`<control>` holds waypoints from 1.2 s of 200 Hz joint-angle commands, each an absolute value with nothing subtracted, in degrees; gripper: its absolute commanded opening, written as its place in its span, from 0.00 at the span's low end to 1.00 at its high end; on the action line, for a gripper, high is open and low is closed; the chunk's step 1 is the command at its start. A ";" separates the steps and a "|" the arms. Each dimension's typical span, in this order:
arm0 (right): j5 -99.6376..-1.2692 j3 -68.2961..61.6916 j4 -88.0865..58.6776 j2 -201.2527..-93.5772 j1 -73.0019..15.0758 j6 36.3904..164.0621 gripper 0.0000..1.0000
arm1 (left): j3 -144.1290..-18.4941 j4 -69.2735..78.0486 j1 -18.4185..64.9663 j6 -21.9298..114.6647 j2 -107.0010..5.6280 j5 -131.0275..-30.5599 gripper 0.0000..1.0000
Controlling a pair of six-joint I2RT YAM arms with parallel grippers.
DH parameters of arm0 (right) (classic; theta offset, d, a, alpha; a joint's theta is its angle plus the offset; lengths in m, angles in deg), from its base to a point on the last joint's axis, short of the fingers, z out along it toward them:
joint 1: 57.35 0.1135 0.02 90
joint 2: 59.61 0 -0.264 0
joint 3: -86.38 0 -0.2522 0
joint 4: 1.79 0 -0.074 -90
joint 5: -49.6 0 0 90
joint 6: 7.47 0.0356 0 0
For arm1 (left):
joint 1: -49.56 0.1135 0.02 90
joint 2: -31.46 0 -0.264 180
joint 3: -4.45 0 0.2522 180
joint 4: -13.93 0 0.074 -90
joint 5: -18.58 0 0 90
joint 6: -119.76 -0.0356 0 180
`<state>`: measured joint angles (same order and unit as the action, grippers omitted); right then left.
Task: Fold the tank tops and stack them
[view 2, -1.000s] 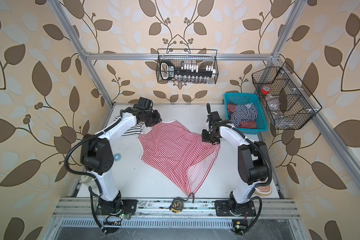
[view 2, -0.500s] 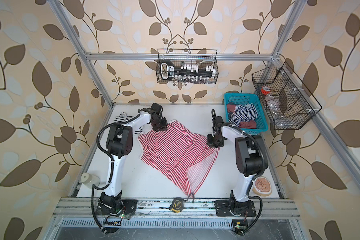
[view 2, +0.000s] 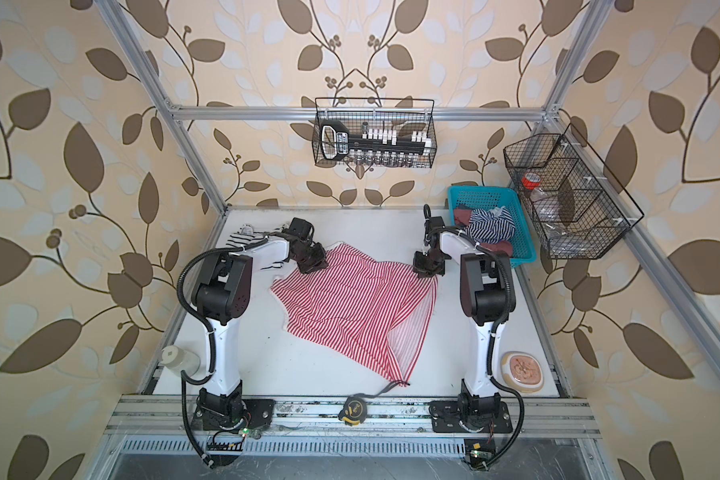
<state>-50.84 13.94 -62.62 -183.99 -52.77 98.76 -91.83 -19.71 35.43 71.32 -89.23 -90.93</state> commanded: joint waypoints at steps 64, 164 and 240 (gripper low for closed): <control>-52.47 37.98 -68.12 -200.78 -52.95 95.11 0.00 | -78.80 -20.25 36.51 83.11 -85.09 -83.05 0.11; -66.43 22.99 -54.39 -179.50 -53.13 96.29 0.40 | -93.91 -30.46 36.71 74.33 -77.64 -79.58 0.17; -56.15 -6.79 -59.96 -154.60 -52.79 94.81 0.46 | -90.21 -36.37 35.63 65.71 -70.34 -84.68 0.18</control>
